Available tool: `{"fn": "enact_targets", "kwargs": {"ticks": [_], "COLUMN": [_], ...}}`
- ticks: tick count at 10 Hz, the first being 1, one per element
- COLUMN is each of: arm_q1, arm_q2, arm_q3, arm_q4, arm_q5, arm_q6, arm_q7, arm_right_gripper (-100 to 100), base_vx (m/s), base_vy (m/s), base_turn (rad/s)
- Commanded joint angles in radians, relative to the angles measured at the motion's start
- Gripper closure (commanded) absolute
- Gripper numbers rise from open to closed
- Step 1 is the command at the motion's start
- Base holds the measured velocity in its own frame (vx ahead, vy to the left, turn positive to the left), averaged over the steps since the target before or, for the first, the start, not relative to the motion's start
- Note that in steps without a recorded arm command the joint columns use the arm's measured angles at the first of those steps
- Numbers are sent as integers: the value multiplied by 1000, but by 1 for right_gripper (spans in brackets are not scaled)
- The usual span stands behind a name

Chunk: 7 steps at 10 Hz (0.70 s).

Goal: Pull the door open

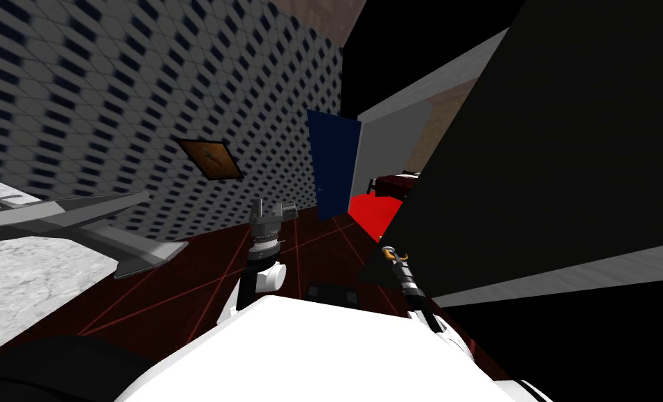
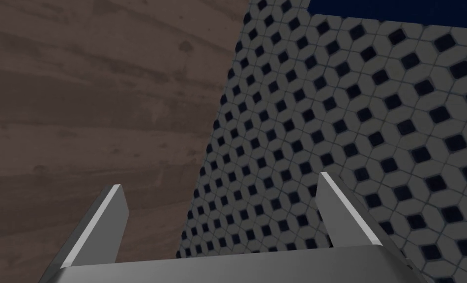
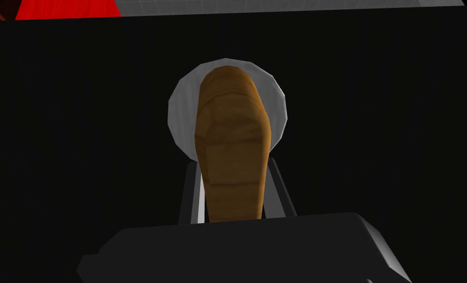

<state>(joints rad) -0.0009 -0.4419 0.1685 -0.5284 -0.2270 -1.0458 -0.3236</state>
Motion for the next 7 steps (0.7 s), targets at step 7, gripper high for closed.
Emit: {"fn": "enact_targets", "kwargs": {"ticks": [7], "arm_q1": [-4], "arm_q2": [6], "arm_q3": [-5], "arm_q4": [-5], "arm_q5": [8], "arm_q6": [15], "arm_q7": [0], "arm_right_gripper": [100], "base_vx": [-148], "base_vy": [-55], "base_turn": [113]}}
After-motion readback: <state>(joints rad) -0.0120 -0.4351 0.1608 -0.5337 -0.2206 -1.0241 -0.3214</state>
